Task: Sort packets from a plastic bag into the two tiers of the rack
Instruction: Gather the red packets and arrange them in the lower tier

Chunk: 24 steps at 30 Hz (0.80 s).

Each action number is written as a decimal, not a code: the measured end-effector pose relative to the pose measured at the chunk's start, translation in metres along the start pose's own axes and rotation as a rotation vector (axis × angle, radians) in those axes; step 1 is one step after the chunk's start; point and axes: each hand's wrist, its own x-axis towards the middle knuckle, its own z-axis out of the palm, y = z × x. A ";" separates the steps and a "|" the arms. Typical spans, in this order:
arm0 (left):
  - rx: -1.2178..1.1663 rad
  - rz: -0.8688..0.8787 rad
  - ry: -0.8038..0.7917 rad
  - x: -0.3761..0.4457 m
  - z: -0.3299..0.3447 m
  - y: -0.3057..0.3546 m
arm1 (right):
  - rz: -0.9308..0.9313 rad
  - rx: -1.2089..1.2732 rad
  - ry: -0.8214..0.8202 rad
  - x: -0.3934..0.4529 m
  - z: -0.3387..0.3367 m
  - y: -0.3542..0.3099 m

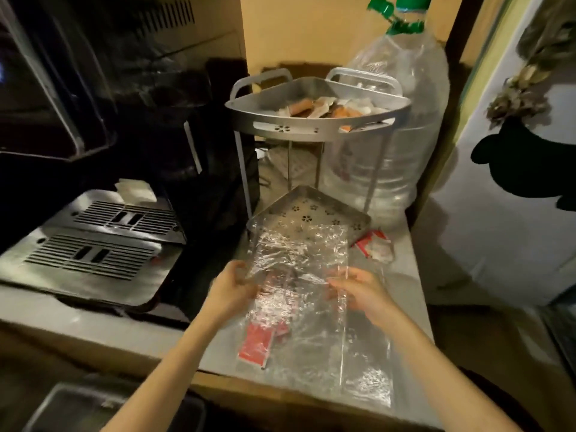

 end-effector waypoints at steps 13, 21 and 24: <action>0.694 0.325 -0.121 0.022 0.052 -0.059 | 0.074 -0.006 -0.006 0.028 0.070 0.015; 0.768 0.328 -0.099 0.036 0.063 -0.077 | -0.017 -0.093 -0.034 0.031 0.073 0.010; 0.777 0.330 -0.102 0.036 0.062 -0.079 | -0.040 -0.142 0.011 0.025 0.062 0.012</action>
